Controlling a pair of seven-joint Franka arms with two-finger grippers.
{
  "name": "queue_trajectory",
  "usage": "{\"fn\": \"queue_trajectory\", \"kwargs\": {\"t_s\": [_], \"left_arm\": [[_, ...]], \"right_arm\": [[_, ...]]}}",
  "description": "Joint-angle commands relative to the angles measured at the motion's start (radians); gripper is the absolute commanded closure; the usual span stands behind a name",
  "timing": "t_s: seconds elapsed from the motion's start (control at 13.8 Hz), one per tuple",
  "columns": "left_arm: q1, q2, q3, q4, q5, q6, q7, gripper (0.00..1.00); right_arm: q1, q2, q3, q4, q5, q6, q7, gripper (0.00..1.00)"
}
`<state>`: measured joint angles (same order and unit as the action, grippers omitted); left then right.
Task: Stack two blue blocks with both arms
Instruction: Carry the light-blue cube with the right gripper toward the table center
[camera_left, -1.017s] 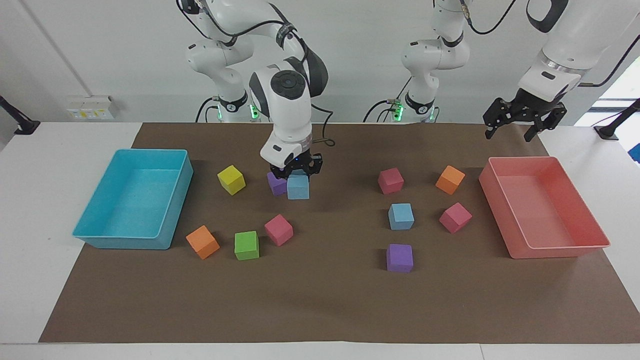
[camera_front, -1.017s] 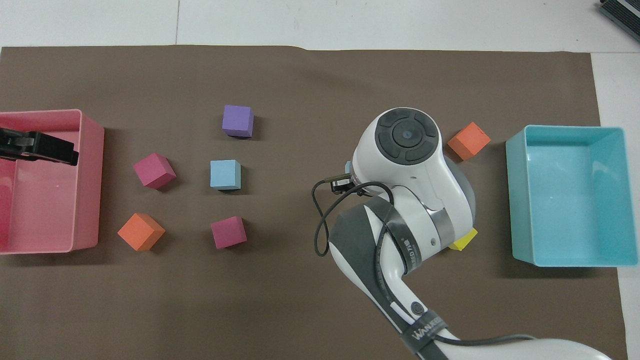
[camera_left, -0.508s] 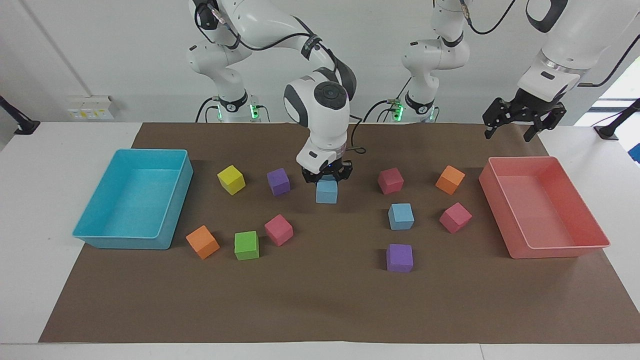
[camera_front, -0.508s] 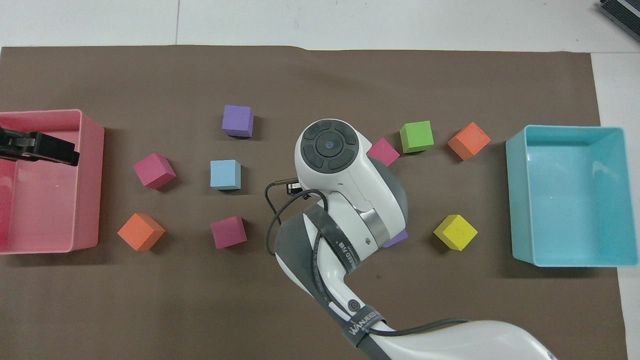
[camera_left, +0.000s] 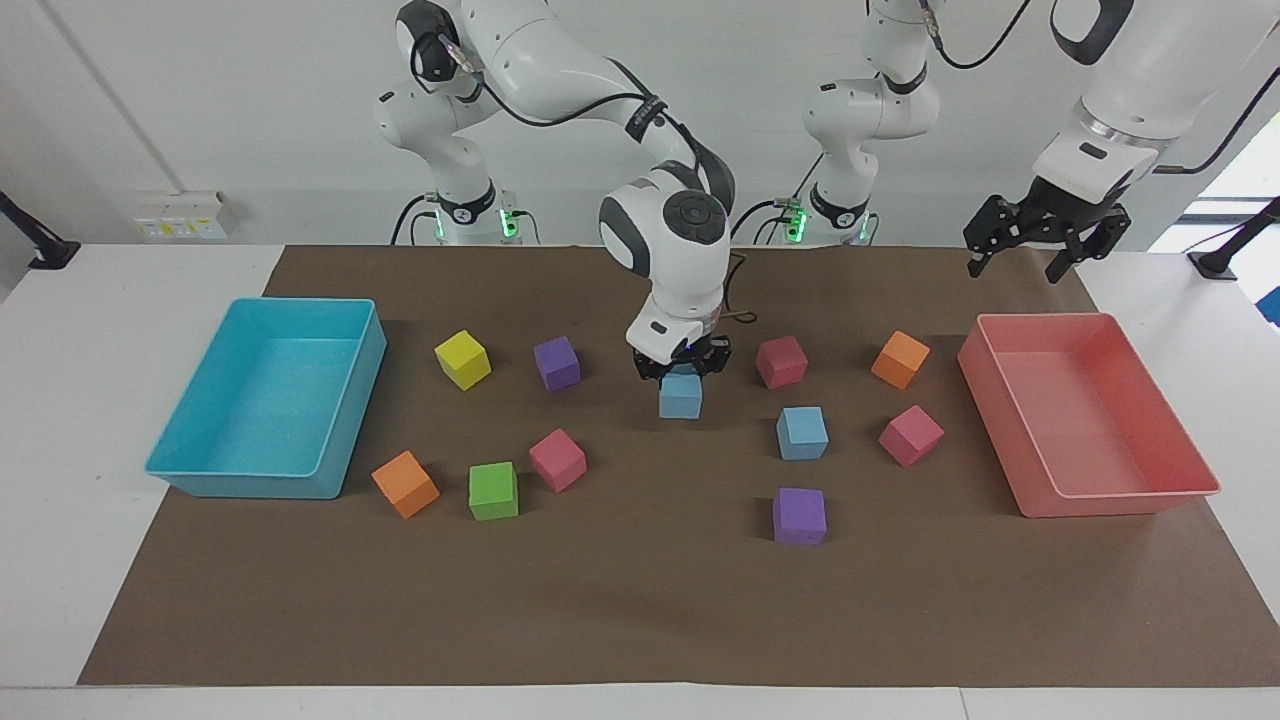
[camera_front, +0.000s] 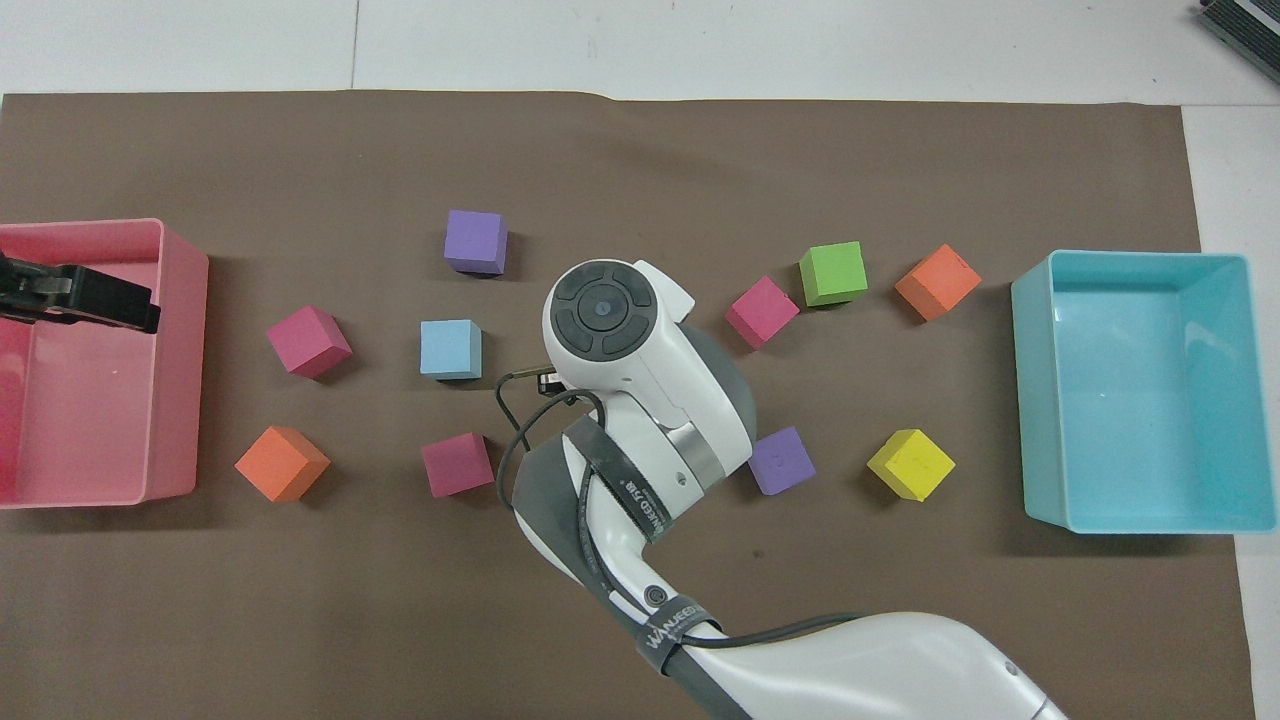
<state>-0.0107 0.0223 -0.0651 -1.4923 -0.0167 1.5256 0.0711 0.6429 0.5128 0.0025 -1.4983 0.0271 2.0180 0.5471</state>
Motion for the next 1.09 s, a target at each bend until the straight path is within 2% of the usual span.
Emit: {"fn": "queue_trajectory", "kwargs": {"t_s": [0.0,0.65,1.02], "left_arm": [[-0.008,-0.013,0.004,-0.005,0.011,-0.016,0.001,0.00],[-0.008,-0.013,0.004,-0.003,0.012,-0.016,0.003,0.00],[-0.009,-0.013,0.002,-0.003,0.011,-0.013,0.003,0.00]], "right_arm": [[-0.003,0.015,0.005,-0.022,0.024,0.059,0.005,1.00],[0.014,0.016,0.005,-0.118,0.022,0.157,-0.030,1.00],[0.011,0.009,0.005,-0.146,0.020,0.150,-0.102,1.00]]}}
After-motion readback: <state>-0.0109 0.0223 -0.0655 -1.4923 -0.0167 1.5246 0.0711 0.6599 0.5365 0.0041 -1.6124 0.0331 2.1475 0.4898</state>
